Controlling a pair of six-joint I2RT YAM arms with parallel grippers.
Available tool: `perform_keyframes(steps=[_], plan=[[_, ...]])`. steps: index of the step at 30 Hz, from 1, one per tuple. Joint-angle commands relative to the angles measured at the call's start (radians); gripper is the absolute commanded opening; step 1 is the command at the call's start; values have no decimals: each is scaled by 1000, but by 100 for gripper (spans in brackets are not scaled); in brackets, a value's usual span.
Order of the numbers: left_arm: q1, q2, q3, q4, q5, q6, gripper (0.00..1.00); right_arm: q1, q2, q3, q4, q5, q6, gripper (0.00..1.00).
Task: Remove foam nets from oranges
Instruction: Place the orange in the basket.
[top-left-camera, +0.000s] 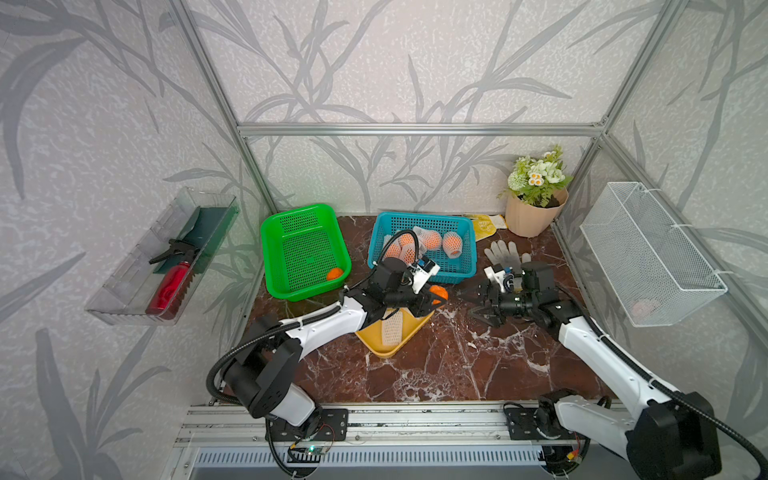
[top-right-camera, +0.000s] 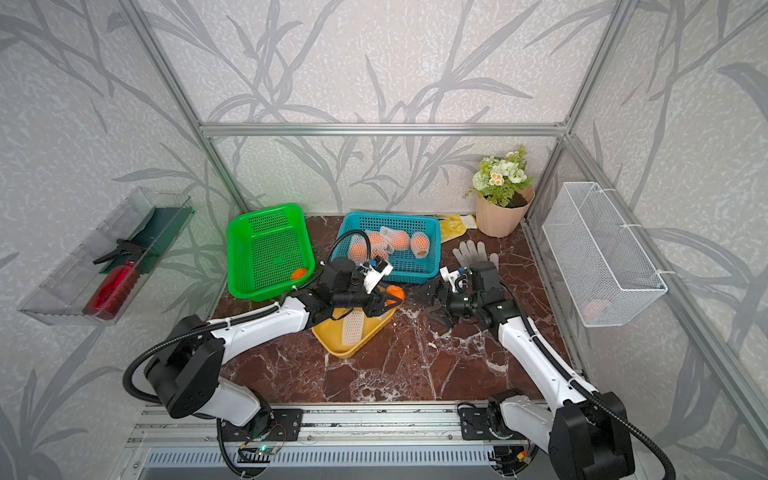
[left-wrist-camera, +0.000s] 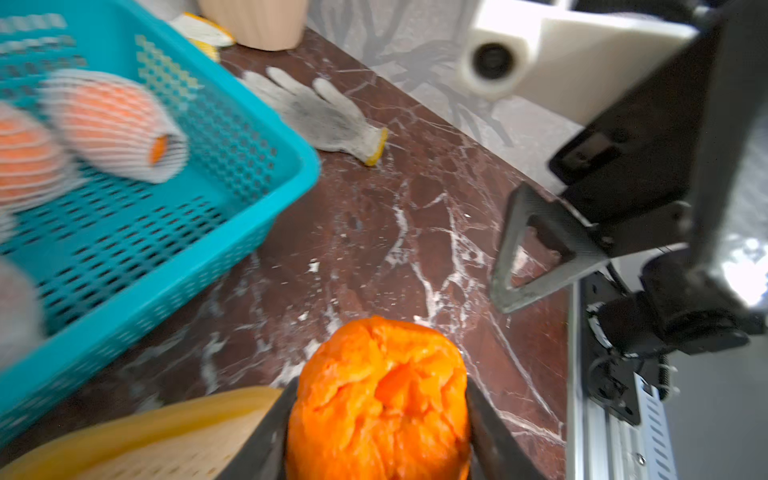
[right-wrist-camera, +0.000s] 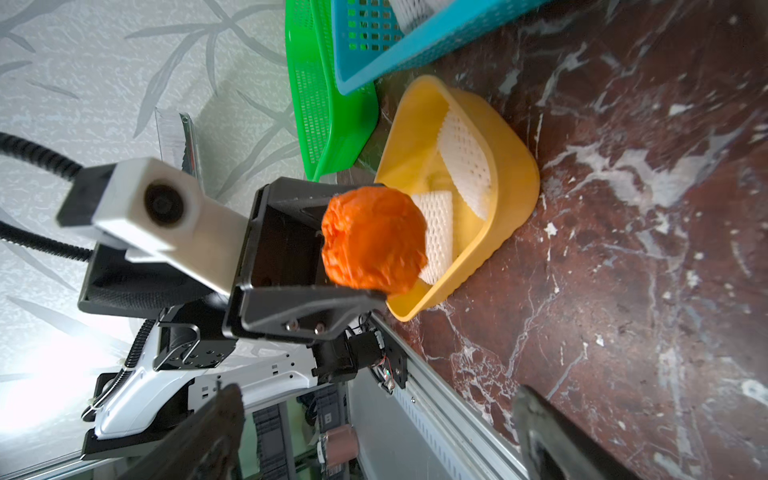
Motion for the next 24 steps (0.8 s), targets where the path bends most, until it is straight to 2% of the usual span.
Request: perform_keyframes(steps=[1,4,8,9,11,13,17,21,24], plan=[[87,-85,70,-229,-125,13,28,-6,-19,36,-115,59,-60,99],[175,-97,178,-442,-244,40,29,-6,-4,42,-146,62,-77,99],[282,-20,374,-758,-474,51,26,-6,7,49,-170,74,-90,99],[300,4,416,-819,-581,22,26,-6,7,52,-177,75,-93,99],[350,51,480,-916,-670,39,26,-6,10,61,-195,81,-104,99],[396,89,534,-989,-706,39,27,-6,11,67,-207,84,-110,99],[490,146,555,-1018,-747,45,29,-7,15,71,-212,84,-109,99],[572,273,614,-1131,-780,23,29,-6,21,83,-217,87,-113,99],[614,333,619,-1119,-779,13,29,-4,38,98,-221,89,-123,99]])
